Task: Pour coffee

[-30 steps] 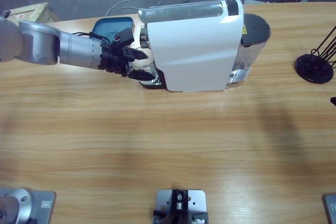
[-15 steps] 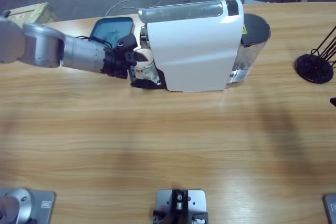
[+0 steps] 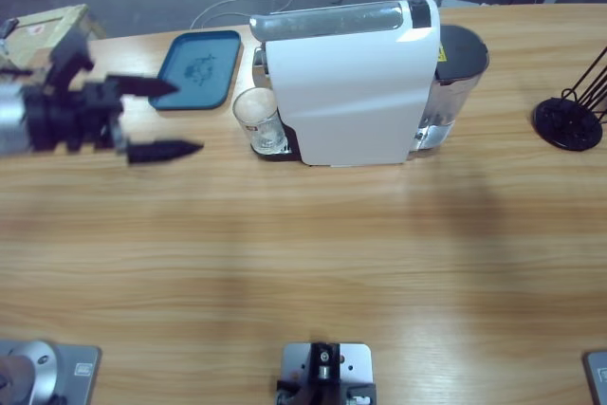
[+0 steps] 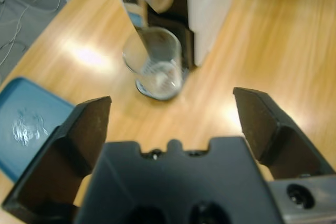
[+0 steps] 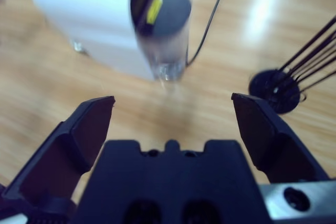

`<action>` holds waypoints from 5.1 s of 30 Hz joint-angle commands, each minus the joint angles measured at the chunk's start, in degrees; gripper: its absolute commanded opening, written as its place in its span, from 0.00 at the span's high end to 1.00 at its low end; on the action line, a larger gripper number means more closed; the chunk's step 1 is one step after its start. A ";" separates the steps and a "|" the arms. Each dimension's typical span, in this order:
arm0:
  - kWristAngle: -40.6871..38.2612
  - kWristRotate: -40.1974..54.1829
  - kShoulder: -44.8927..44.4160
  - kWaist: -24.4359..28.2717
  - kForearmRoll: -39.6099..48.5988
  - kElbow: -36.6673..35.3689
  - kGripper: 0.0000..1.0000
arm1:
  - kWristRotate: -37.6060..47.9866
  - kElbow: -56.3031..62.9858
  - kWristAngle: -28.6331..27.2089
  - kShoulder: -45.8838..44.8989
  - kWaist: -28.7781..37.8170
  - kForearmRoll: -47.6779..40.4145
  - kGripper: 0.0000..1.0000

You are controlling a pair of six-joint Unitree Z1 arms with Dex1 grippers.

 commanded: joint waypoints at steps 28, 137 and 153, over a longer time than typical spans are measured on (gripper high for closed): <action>20.24 -20.11 -7.83 -12.38 14.00 -2.09 0.01 | -11.20 -59.23 15.86 53.17 -14.56 28.53 1.00; 19.22 -21.83 -6.06 -12.38 9.41 1.48 0.01 | -14.42 -59.12 12.96 56.07 -12.83 28.18 1.00; 19.22 -21.96 -5.88 -12.38 8.71 2.09 0.01 | -14.06 -51.65 12.61 53.02 -11.08 25.93 1.00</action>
